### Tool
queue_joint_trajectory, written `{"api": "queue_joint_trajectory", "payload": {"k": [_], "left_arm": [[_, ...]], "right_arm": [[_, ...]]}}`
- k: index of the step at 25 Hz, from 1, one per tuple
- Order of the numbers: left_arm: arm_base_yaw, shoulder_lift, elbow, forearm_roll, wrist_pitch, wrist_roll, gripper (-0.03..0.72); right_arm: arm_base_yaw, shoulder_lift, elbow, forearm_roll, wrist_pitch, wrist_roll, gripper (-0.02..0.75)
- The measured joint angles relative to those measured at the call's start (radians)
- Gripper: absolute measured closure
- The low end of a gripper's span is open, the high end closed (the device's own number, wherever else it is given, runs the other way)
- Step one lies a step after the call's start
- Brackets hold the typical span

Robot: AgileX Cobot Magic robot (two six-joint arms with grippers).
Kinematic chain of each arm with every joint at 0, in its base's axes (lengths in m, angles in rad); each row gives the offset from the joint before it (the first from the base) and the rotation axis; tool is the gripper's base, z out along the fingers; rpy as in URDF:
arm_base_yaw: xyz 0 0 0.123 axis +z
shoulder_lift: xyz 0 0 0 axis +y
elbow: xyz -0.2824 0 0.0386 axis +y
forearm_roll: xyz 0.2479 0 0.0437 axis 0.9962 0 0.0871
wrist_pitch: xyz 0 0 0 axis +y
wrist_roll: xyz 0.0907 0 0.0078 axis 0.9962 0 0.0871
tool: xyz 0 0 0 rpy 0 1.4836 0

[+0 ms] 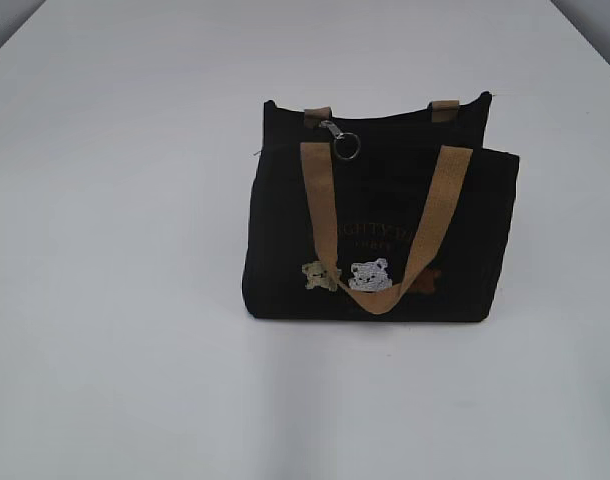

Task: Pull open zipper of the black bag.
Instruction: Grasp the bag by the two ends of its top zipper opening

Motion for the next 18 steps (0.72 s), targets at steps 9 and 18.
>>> {"api": "queue_joint_trajectory", "payload": {"k": [9, 18], "left_arm": [[0.000, 0.000, 0.000, 0.000, 0.000, 0.000, 0.453], [0.000, 0.000, 0.000, 0.000, 0.000, 0.000, 0.453]], "right_arm": [[0.000, 0.000, 0.000, 0.000, 0.000, 0.000, 0.419], [0.000, 0.000, 0.000, 0.000, 0.000, 0.000, 0.419]]}}
